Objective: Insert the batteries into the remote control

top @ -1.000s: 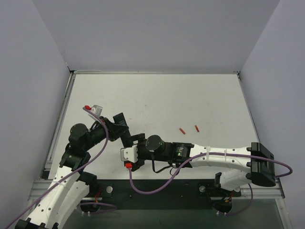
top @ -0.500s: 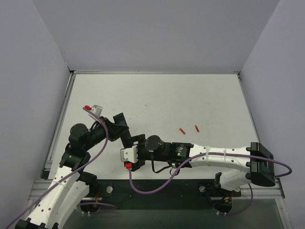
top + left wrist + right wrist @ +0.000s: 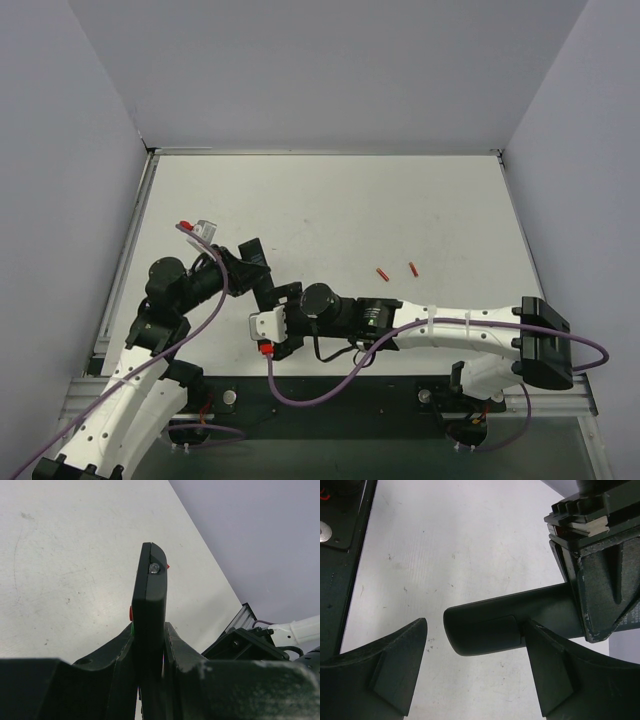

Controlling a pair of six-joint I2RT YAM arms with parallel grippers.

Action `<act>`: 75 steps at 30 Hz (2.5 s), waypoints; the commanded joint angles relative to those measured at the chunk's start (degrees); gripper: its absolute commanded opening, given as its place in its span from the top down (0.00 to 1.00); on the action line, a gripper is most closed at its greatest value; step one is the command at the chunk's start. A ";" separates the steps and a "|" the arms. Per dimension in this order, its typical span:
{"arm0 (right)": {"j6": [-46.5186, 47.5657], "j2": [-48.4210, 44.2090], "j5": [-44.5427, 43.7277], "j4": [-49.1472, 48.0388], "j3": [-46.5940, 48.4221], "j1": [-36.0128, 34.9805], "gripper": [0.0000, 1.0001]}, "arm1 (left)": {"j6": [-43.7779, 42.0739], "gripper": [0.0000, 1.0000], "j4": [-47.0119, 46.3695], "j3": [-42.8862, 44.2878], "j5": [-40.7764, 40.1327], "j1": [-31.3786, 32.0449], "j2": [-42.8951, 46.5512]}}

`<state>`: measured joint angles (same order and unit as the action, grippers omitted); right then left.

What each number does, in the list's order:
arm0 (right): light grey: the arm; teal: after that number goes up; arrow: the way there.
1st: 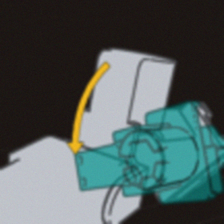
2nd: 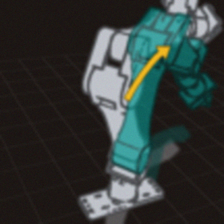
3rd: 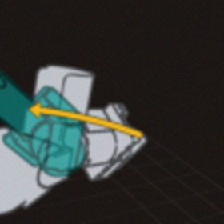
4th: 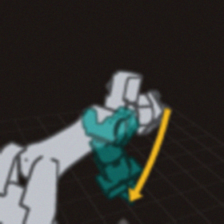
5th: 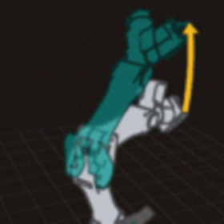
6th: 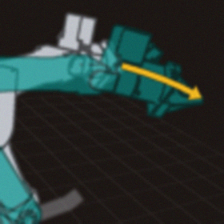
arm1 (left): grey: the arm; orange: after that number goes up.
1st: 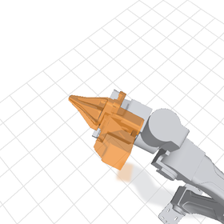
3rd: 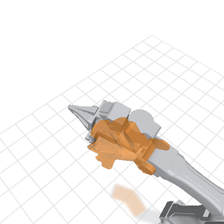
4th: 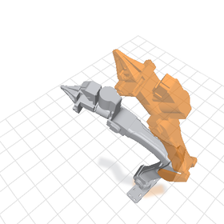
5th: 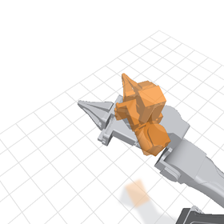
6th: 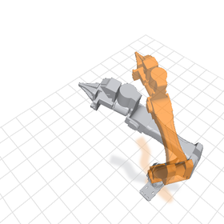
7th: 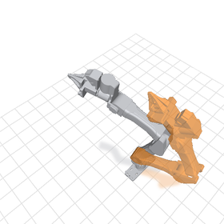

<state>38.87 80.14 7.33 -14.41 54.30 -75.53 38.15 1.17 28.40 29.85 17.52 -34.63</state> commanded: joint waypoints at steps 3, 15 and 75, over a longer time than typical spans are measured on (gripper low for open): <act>-0.82 3.09 4.79 4.03 3.79 0.64 0.27 | 0.26 1.00 -5.65 3.76 5.84 0.06 -0.08; -1.78 5.64 8.57 12.91 5.64 2.22 0.49 | -0.36 1.00 -4.33 4.20 0.31 -0.82 -0.70; -56.51 9.07 24.32 -7.99 -5.17 25.69 0.38 | -0.80 1.00 -34.57 -12.14 -16.05 6.39 -29.71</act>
<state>-1.54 93.45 32.34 -15.11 49.82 -51.09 37.34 -30.68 15.07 15.00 23.59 -66.24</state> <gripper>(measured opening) 0.571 0.302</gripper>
